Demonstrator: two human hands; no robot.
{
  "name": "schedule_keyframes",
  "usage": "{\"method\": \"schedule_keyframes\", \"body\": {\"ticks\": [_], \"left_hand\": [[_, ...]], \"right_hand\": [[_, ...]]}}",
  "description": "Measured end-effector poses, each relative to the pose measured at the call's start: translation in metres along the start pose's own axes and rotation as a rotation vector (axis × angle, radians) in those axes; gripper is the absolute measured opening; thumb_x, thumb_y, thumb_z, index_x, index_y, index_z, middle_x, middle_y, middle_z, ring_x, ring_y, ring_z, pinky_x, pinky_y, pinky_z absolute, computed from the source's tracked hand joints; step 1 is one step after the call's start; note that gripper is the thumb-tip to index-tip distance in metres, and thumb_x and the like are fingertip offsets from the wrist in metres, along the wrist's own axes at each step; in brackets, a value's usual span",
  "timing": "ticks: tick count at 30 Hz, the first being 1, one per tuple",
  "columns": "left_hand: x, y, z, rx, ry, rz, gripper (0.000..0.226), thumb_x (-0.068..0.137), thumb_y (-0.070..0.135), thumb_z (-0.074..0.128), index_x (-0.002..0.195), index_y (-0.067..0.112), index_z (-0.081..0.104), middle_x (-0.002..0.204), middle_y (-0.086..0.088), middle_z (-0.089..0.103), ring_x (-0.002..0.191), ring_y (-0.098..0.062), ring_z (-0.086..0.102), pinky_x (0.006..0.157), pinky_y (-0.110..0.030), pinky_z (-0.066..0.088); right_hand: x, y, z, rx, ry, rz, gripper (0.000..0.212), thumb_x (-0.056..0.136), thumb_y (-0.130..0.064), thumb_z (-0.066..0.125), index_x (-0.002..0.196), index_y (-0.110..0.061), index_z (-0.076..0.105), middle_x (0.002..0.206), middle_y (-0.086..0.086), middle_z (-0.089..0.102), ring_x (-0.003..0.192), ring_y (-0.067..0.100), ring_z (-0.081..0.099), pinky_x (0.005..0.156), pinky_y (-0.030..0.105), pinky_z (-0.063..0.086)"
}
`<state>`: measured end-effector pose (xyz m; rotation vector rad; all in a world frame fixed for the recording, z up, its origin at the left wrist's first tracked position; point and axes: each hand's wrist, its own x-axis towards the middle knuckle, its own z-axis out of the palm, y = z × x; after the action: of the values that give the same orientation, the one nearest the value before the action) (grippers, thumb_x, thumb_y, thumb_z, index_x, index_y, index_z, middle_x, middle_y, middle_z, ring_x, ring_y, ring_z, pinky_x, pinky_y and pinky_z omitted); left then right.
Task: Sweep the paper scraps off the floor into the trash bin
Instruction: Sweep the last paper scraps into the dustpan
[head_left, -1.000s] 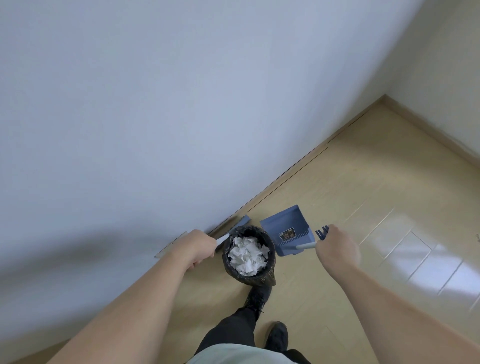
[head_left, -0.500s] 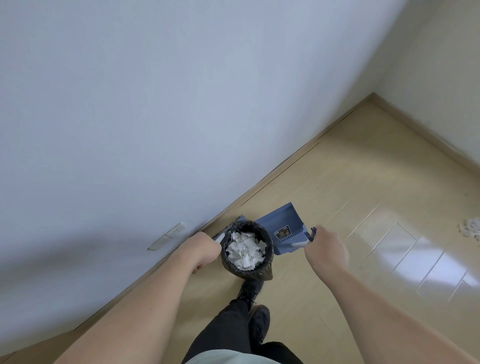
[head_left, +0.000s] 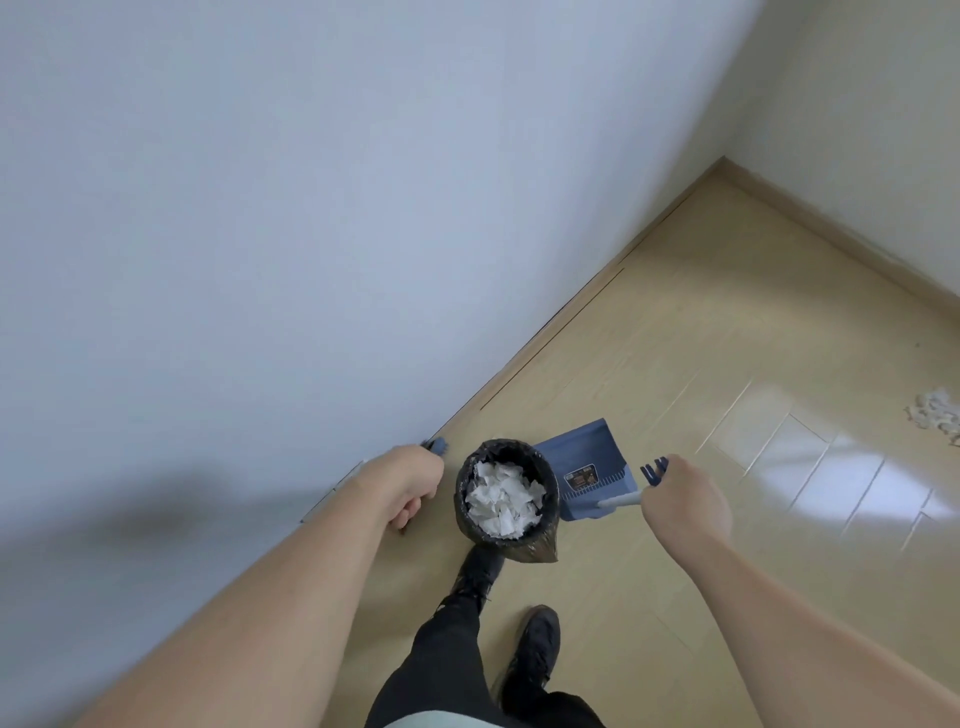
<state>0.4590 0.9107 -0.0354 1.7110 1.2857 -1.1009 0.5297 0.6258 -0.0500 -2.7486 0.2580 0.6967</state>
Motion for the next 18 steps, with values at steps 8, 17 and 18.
{"method": "schedule_keyframes", "body": {"ticks": [8, 17, 18], "left_hand": [[0.039, 0.031, -0.013, -0.113, -0.117, 0.102, 0.011, 0.089, 0.006, 0.042, 0.085, 0.008, 0.052, 0.063, -0.004, 0.040, 0.044, -0.012, 0.030, 0.043, -0.017, 0.025], [0.069, 0.130, 0.006, -0.124, -0.257, 0.191, 0.029, 0.090, 0.006, 0.042, 0.116, 0.006, 0.056, 0.062, -0.004, 0.040, 0.036, -0.008, 0.027, 0.035, -0.015, 0.027], [0.068, 0.139, 0.011, -0.112, -0.262, 0.197, 0.031, 0.090, 0.007, 0.042, 0.117, 0.005, 0.056, 0.062, -0.004, 0.041, 0.036, -0.008, 0.028, 0.035, -0.016, 0.027]], "right_hand": [[0.015, -0.009, 0.001, 0.031, 0.008, 0.093, 0.010, 0.080, -0.008, 0.057, 0.081, -0.010, 0.047, 0.071, 0.004, 0.051, 0.062, 0.026, 0.045, 0.050, 0.027, 0.030], [0.036, 0.005, 0.000, 0.084, 0.056, 0.255, 0.011, 0.079, -0.007, 0.050, 0.074, -0.016, 0.047, 0.073, 0.002, 0.055, 0.062, 0.024, 0.048, 0.050, 0.026, 0.032], [0.038, 0.008, -0.001, 0.096, 0.058, 0.279, 0.010, 0.080, -0.008, 0.050, 0.076, -0.017, 0.048, 0.075, 0.002, 0.055, 0.065, 0.026, 0.050, 0.051, 0.025, 0.033]]}}
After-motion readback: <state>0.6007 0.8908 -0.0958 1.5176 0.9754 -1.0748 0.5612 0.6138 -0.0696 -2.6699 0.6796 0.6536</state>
